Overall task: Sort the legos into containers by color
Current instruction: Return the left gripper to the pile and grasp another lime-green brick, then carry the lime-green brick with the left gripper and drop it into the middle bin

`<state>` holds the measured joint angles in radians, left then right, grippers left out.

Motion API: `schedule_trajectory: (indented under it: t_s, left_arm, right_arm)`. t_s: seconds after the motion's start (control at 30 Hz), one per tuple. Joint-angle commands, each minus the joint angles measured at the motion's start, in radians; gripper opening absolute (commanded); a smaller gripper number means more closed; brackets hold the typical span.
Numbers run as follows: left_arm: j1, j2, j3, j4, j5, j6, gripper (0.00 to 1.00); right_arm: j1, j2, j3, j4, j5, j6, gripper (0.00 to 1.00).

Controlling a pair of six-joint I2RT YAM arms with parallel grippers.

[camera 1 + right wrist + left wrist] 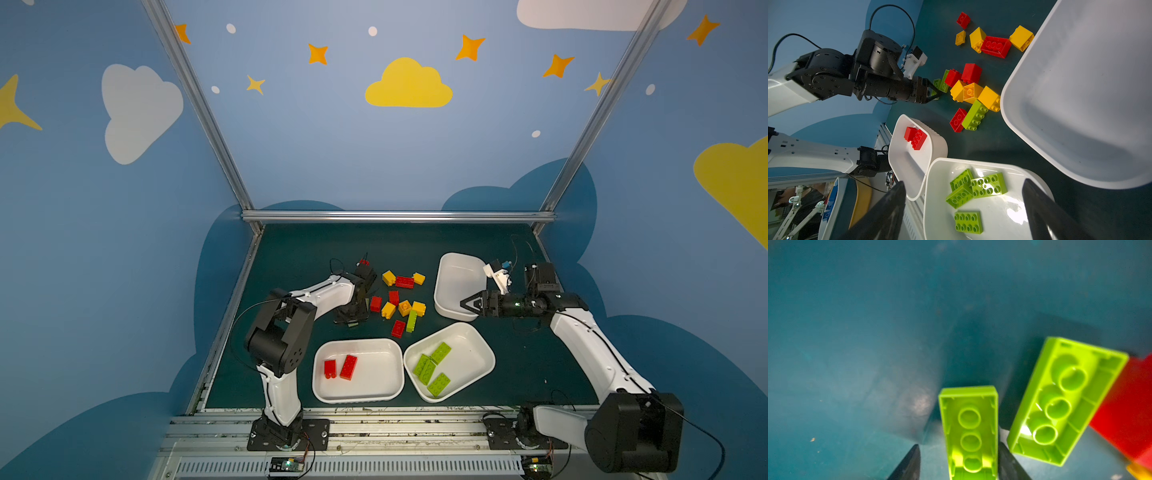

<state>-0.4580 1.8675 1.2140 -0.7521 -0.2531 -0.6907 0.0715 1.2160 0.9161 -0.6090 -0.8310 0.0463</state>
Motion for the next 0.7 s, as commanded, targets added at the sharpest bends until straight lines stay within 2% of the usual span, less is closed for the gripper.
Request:
schedule_trajectory:
  t_s: [0.0, 0.3, 0.47, 0.67]
  left_arm:
    - [0.011, 0.015, 0.024, -0.006, -0.007, 0.024, 0.54]
    - [0.028, 0.046, 0.028, 0.028, 0.028, 0.055, 0.44]
    - [0.028, 0.025, 0.029, 0.02, 0.018, 0.071, 0.28]
    - [0.015, -0.084, 0.083, -0.035, 0.036, 0.155, 0.27]
  right_arm:
    - [-0.001, 0.005, 0.003, 0.006, -0.014, -0.004, 0.86]
    - [-0.002, 0.007, 0.004, 0.005, -0.014, -0.003, 0.86]
    - [-0.002, 0.005, 0.007, 0.005, -0.012, -0.006, 0.86]
    - [-0.002, 0.016, 0.019, 0.014, -0.025, 0.004, 0.86]
